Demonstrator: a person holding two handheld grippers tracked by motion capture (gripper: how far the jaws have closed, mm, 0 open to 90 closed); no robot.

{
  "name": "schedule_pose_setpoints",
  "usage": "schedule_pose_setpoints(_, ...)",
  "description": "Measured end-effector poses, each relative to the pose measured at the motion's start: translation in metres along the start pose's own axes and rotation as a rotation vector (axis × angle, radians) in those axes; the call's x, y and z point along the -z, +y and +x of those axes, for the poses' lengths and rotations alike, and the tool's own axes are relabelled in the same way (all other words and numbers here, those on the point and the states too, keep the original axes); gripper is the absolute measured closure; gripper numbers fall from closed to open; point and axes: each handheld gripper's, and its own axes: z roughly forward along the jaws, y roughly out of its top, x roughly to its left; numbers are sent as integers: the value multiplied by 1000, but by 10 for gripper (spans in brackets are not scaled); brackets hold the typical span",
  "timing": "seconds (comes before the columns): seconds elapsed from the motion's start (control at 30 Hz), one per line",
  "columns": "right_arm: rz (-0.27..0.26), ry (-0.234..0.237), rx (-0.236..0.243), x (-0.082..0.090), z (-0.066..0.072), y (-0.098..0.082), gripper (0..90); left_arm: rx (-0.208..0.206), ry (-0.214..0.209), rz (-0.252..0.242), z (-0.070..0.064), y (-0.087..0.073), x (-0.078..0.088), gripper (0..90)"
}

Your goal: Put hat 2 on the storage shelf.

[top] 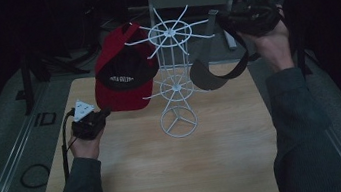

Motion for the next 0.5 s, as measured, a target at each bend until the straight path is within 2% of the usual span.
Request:
schedule_pose_setpoints(0.23, 29, 12, -8, -9, -4, -3, 875, -3, 3, 5, 1, 3, -3, 900)
schedule_pose_setpoints(0.5, 36, 39, -19, -16, -6, -3, 874, -3, 5, 6, 2, 7, -6, 900)
